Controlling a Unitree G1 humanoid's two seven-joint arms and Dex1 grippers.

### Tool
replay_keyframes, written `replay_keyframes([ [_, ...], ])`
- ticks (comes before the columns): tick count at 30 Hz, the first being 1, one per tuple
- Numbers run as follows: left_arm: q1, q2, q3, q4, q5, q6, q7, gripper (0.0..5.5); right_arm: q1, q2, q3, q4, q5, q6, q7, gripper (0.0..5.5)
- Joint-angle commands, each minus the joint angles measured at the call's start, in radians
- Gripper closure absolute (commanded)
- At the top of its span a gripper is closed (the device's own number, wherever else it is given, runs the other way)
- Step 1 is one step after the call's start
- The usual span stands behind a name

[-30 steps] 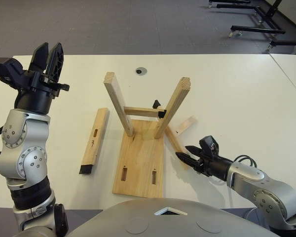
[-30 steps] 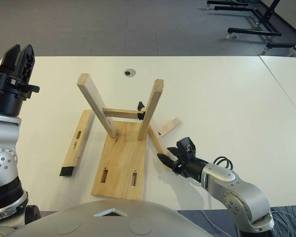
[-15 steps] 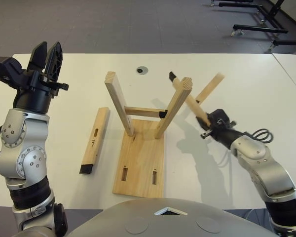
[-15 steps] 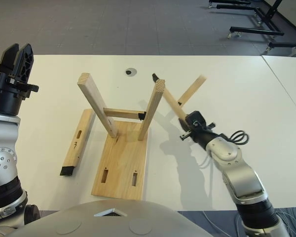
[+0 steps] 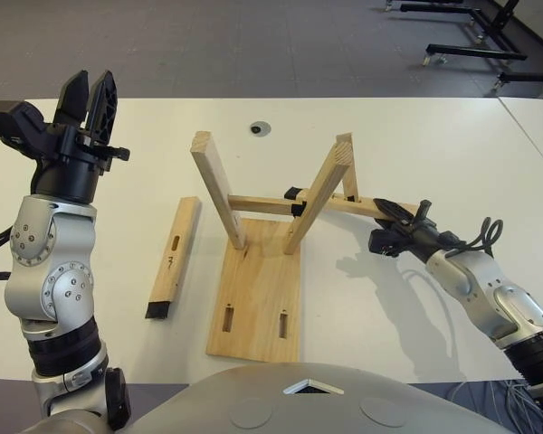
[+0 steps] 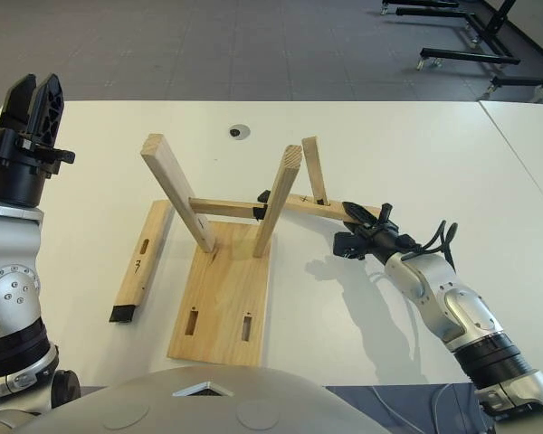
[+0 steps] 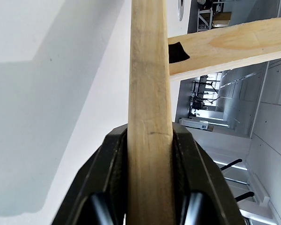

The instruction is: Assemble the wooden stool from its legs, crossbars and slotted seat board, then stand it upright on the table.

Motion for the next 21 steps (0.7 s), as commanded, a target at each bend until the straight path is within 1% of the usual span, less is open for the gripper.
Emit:
replay_keyframes([
  [1, -0.009, -0.008, -0.003, 0.007, 0.013, -0.012, 0.001, 3.69, -0.027, 0.001, 0.007, 0.026, -0.035, -0.037, 0.020, 4.47],
  [2, -0.008, -0.008, 0.000, 0.008, 0.012, -0.014, 0.001, 3.69, -0.028, 0.000, 0.009, 0.030, -0.045, -0.044, 0.027, 4.10],
  [4, -0.008, -0.008, 0.001, 0.010, 0.013, -0.019, 0.001, 3.69, -0.031, -0.001, 0.011, 0.035, -0.062, -0.054, 0.036, 3.84],
  [5, -0.009, -0.009, 0.002, 0.011, 0.014, -0.020, 0.002, 3.69, -0.033, -0.002, 0.012, 0.039, -0.065, -0.055, 0.052, 3.60],
  [7, -0.008, -0.009, 0.002, 0.011, 0.016, -0.023, 0.002, 3.69, -0.033, 0.001, 0.007, 0.048, -0.067, -0.061, 0.070, 3.31],
  [11, -0.009, -0.009, 0.010, 0.019, 0.020, -0.030, -0.002, 3.69, -0.035, 0.001, 0.005, 0.091, -0.071, -0.082, 0.070, 2.68],
  [16, -0.011, -0.007, 0.023, 0.030, 0.025, -0.041, -0.007, 3.69, -0.040, 0.017, -0.001, 0.125, -0.036, -0.104, 0.087, 1.82],
  [18, -0.008, -0.006, 0.029, 0.033, 0.024, -0.045, -0.010, 3.69, -0.040, 0.041, -0.034, 0.115, 0.045, -0.120, 0.090, 1.38],
  [21, -0.004, -0.005, 0.030, 0.042, 0.028, -0.053, -0.016, 3.69, -0.087, 0.127, -0.146, 0.109, 0.314, -0.101, 0.131, 0.90],
])
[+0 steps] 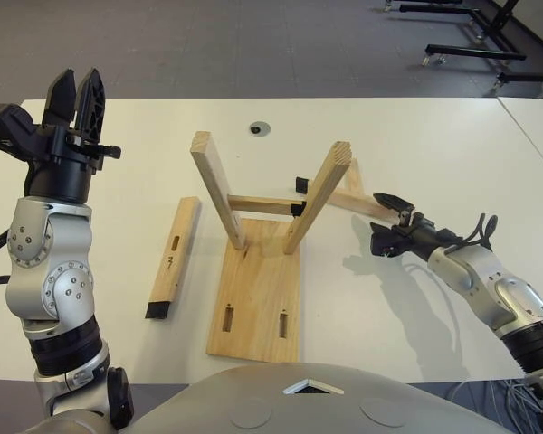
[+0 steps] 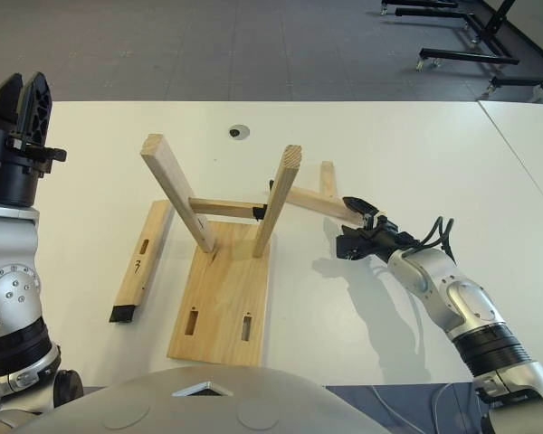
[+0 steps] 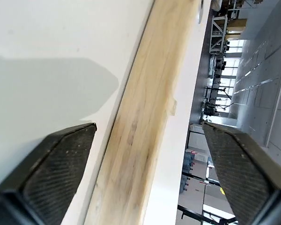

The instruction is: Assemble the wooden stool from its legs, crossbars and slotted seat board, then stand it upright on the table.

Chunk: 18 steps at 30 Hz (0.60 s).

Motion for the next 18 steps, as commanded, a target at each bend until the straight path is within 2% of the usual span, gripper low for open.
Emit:
replay_keyframes([
  [1, -0.007, 0.008, 0.004, 0.011, 0.008, -0.012, -0.014, 3.69, -0.071, 0.104, -0.138, -0.008, 0.301, 0.046, 0.063, 0.66],
  [4, -0.019, 0.010, 0.001, 0.022, 0.007, -0.014, -0.022, 3.69, -0.135, 0.174, -0.208, -0.027, 0.459, 0.121, 0.099, 0.11],
  [5, -0.024, 0.011, 0.000, 0.025, 0.008, -0.014, -0.025, 3.69, -0.157, 0.190, -0.215, -0.017, 0.464, 0.158, 0.094, 0.11],
  [10, -0.048, 0.015, -0.014, 0.039, 0.014, -0.010, -0.038, 3.69, -0.164, 0.178, -0.162, 0.036, 0.327, 0.239, 0.076, 0.11],
  [18, -0.043, 0.015, -0.015, 0.029, 0.020, -0.002, -0.042, 3.69, -0.074, 0.159, -0.170, 0.000, 0.243, 0.309, 0.072, 0.11],
])
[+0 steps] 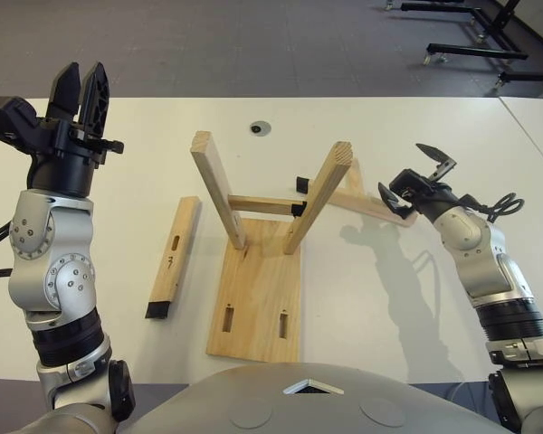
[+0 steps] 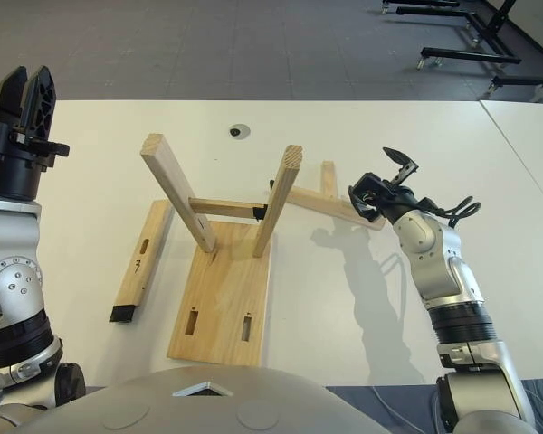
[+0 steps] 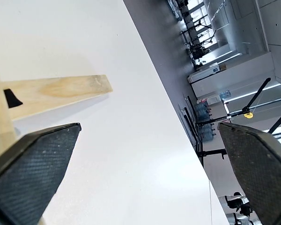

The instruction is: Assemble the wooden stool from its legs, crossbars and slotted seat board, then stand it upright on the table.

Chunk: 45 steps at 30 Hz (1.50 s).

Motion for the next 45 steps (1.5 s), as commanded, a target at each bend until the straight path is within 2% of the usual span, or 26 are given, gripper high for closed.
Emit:
replay_keyframes([
  [1, -0.005, 0.015, -0.003, -0.007, 0.008, 0.009, -0.001, 3.69, 0.079, -0.014, -0.001, -0.061, -0.010, 0.024, 0.030, 0.11],
  [10, 0.010, 0.013, 0.012, -0.025, 0.008, 0.009, 0.007, 3.69, 0.211, -0.052, -0.002, -0.196, -0.030, 0.049, 0.081, 0.11],
  [20, -0.001, 0.024, 0.030, 0.000, 0.010, 0.004, 0.001, 3.69, 0.204, -0.038, 0.032, -0.213, -0.072, 0.029, 0.074, 0.11],
  [26, -0.003, 0.030, 0.043, 0.012, 0.010, 0.000, -0.001, 3.69, 0.262, -0.089, 0.079, -0.209, -0.150, -0.100, 0.050, 0.11],
  [34, -0.010, 0.034, 0.046, 0.035, 0.012, -0.004, -0.007, 3.69, 0.260, -0.110, 0.111, -0.111, -0.197, -0.238, 0.008, 0.11],
  [41, -0.032, 0.043, 0.042, 0.054, 0.015, -0.006, -0.010, 3.69, 0.248, -0.080, 0.167, -0.033, -0.173, -0.232, 0.073, 0.11],
  [45, -0.044, 0.046, 0.034, 0.057, 0.016, 0.000, -0.012, 3.69, 0.238, -0.086, 0.214, 0.022, -0.131, -0.298, 0.112, 0.11],
])
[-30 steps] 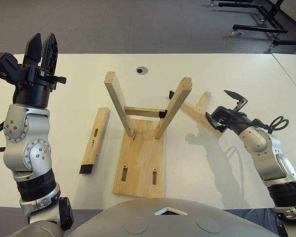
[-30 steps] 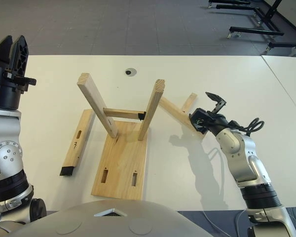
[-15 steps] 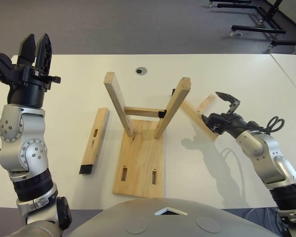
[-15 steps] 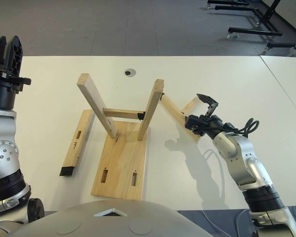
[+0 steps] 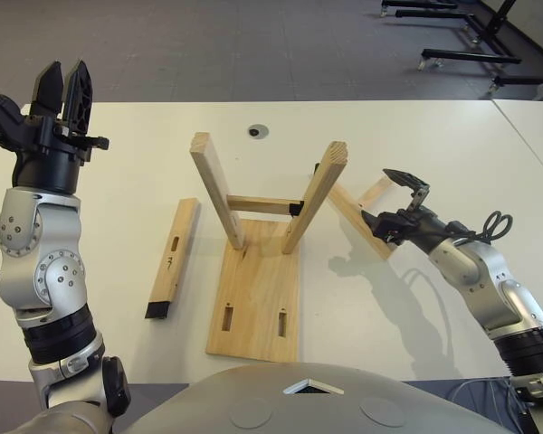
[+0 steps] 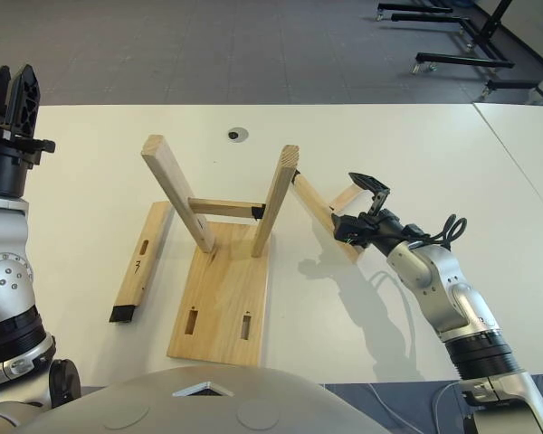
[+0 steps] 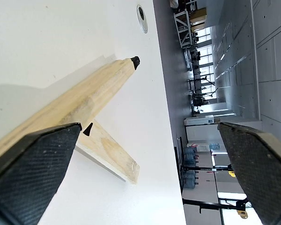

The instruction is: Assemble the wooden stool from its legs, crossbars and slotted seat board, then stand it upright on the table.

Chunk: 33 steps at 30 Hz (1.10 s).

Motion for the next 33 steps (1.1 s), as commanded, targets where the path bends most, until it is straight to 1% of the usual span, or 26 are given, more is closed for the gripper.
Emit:
replay_keyframes([
  [1, -0.019, 0.019, -0.006, 0.009, 0.006, 0.006, -0.012, 3.69, 0.065, 0.013, 0.139, 0.148, -0.005, -0.053, 0.130, 0.11],
  [5, -0.022, 0.022, -0.003, 0.022, 0.003, 0.007, -0.018, 3.69, 0.048, -0.016, 0.183, 0.192, -0.041, -0.134, 0.129, 0.11],
  [11, -0.031, 0.031, -0.004, 0.043, 0.004, 0.018, -0.028, 3.69, 0.072, 0.003, 0.284, 0.105, -0.065, -0.075, 0.220, 0.11],
  [14, -0.042, 0.037, -0.004, 0.055, 0.004, 0.020, -0.035, 3.69, 0.052, 0.011, 0.337, 0.087, -0.030, -0.063, 0.289, 0.11],
  [17, -0.054, 0.041, -0.007, 0.072, 0.005, 0.020, -0.043, 3.69, 0.015, -0.009, 0.404, 0.092, -0.057, -0.085, 0.367, 0.11],
  [18, -0.060, 0.042, -0.010, 0.079, 0.007, 0.019, -0.047, 3.69, 0.004, -0.001, 0.408, 0.098, -0.064, -0.077, 0.361, 0.11],
  [19, -0.065, 0.043, -0.012, 0.083, 0.008, 0.019, -0.049, 3.69, -0.020, -0.003, 0.384, 0.126, -0.046, -0.086, 0.334, 0.11],
  [21, -0.066, 0.046, -0.008, 0.081, 0.008, 0.017, -0.050, 3.69, -0.064, -0.001, 0.292, 0.201, 0.033, -0.105, 0.245, 0.11],
  [24, -0.045, 0.049, 0.010, 0.065, 0.004, 0.014, -0.043, 3.69, -0.021, 0.018, 0.139, 0.104, 0.304, -0.072, 0.222, 0.11],
  [26, -0.022, 0.046, 0.021, 0.047, 0.003, 0.012, -0.036, 3.69, 0.026, 0.046, 0.041, -0.032, 0.571, 0.026, 0.263, 0.11],
  [28, 0.001, 0.041, 0.031, 0.027, 0.001, 0.013, -0.028, 3.69, 0.076, 0.059, -0.043, -0.172, 0.840, 0.211, 0.309, 0.11],
  [29, 0.014, 0.038, 0.035, 0.015, 0.000, 0.013, -0.022, 3.69, 0.111, 0.053, -0.076, -0.231, 0.941, 0.284, 0.327, 0.11],
  [31, 0.036, 0.031, 0.041, -0.004, -0.002, 0.012, -0.013, 3.69, 0.180, 0.035, -0.130, -0.330, 1.072, 0.382, 0.352, 0.11],
  [33, 0.059, 0.019, 0.042, -0.021, -0.004, 0.010, -0.006, 3.69, 0.199, 0.039, -0.174, -0.389, 1.104, 0.426, 0.339, 0.11],
])
